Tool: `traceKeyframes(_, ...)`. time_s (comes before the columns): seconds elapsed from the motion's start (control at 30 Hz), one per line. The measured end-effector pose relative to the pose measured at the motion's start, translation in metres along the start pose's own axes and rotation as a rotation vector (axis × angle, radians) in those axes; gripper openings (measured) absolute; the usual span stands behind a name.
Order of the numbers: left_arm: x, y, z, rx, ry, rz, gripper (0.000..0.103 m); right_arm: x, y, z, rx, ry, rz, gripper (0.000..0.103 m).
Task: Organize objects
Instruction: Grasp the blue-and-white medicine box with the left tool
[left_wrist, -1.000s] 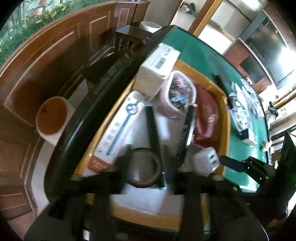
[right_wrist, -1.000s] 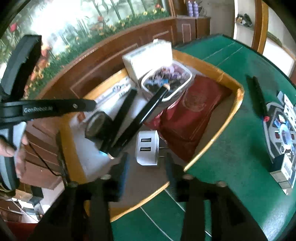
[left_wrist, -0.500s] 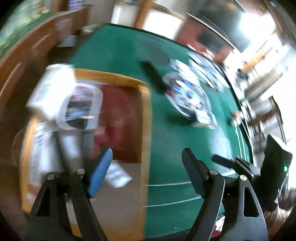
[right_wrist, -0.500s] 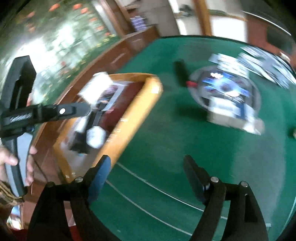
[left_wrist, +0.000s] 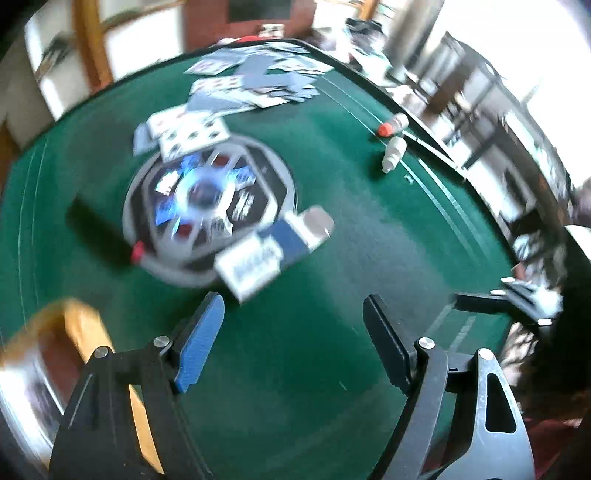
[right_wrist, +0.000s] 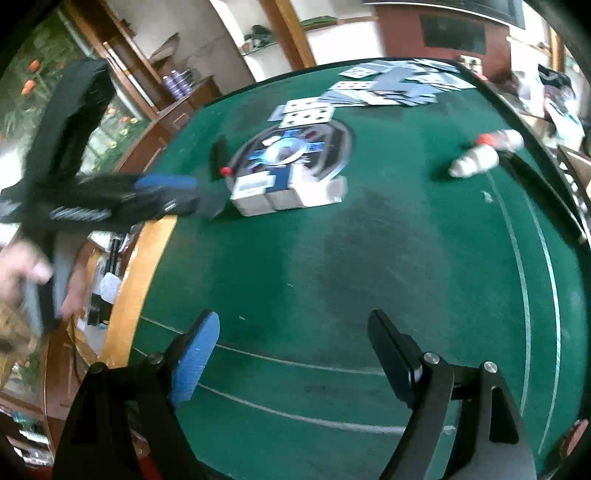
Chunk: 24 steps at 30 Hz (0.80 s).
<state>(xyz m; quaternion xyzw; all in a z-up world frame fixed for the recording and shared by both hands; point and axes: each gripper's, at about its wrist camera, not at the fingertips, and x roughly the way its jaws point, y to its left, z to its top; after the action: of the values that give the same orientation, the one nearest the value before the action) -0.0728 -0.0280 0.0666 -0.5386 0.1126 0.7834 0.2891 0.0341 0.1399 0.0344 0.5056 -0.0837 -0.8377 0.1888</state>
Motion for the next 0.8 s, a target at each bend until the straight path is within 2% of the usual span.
traceKeyframes(0.17,0.029,0.008,0.024,0.076,0.004,0.037,0.078,-0.017,-0.026,-0.009,0.058,-0.017,-0.031,0.083)
traceKeyframes(0.33,0.053,0.01,0.03,0.121,0.058,-0.015,0.078,-0.028,-0.05,-0.008,0.085,-0.028,-0.064,0.083)
traceKeyframes(0.5,0.07,0.011,0.024,0.09,0.1,-0.045,0.078,-0.035,-0.085,0.009,0.079,-0.036,-0.128,0.083)
traceKeyframes(0.57,0.07,0.011,0.022,0.045,0.093,-0.068,0.066,-0.039,-0.105,0.022,0.088,-0.052,-0.166,0.083)
traceKeyframes(0.6,0.07,0.011,0.021,0.016,0.093,-0.081,0.049,-0.041,-0.114,0.027,0.094,-0.056,-0.173,0.082)
traceKeyframes(0.63,0.07,0.01,0.02,-0.004,0.09,-0.081,0.039,-0.041,-0.123,0.032,0.1,-0.059,-0.181,0.081)
traceKeyframes(0.7,0.069,0.008,0.016,-0.053,0.089,-0.104,0.033,-0.04,-0.147,0.047,0.115,-0.052,-0.202,0.079)
traceKeyframes(0.8,0.067,0.002,0.008,-0.116,0.091,-0.122,0.033,-0.036,-0.177,0.068,0.108,-0.04,-0.255,0.064)
